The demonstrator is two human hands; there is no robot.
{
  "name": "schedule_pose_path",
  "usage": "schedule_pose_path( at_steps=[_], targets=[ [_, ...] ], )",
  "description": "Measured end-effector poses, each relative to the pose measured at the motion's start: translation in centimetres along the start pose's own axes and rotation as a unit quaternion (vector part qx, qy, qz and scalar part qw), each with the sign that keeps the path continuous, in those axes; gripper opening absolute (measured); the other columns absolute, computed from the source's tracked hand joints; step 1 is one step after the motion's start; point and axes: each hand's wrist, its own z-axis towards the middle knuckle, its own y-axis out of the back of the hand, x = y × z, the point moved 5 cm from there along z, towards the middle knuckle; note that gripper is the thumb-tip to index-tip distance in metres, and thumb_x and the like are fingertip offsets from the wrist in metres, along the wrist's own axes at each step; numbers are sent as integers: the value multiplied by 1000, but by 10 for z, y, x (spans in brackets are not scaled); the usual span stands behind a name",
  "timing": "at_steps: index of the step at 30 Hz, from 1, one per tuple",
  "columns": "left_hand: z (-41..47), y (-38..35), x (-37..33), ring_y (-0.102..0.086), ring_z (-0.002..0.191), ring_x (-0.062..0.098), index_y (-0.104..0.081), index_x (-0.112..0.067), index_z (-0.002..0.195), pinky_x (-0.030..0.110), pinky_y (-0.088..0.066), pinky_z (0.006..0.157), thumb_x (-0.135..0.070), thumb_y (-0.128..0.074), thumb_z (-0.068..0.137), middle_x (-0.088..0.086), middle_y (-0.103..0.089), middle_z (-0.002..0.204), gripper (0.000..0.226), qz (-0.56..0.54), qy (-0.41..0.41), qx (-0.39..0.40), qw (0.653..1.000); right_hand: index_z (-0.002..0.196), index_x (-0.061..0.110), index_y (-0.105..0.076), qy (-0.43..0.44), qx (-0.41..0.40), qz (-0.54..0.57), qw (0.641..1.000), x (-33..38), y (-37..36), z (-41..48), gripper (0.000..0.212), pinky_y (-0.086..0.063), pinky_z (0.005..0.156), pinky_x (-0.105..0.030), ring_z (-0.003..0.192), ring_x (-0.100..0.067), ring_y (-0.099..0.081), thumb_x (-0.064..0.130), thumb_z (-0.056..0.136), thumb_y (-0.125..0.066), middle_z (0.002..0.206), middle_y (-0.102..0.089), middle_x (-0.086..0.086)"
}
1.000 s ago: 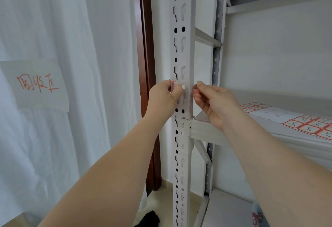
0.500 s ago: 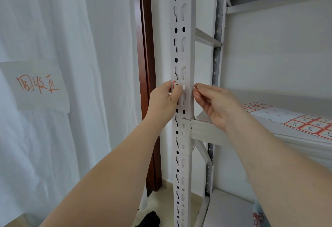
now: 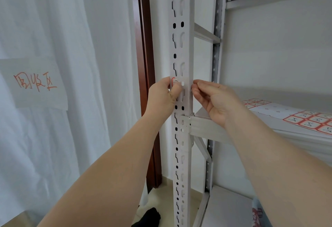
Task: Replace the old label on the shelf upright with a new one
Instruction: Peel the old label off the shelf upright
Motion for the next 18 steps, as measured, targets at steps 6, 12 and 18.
schedule_pose_path(
  at_steps=[6,12,18],
  targets=[
    [1,1,-1,-28,52,9,-42,-2,68,15,-27,44,-23,-42,99,-5,-34,56,38,20,-9,1,1000,85,1,-66,0,-2,-10,1000,0,0,-1,11,-54,57,-13,55,-7,-64,1,91,-57,58,-68,-2],
    [0,0,0,-31,55,13,-42,-8,68,17,-29,47,-29,-42,99,-6,-35,57,37,30,-18,8,999,85,1,-66,-2,-4,-13,1000,0,0,0,11,-54,57,-13,55,-7,-64,2,91,-58,58,-68,-2],
    [3,-1,3,-32,57,14,-44,5,71,18,-28,47,-29,-45,98,0,-35,59,43,23,-13,-11,1000,85,1,-66,-1,-1,-10,1000,0,0,1,11,-53,56,-13,54,-6,-64,2,91,-57,58,-68,-2]
  ],
)
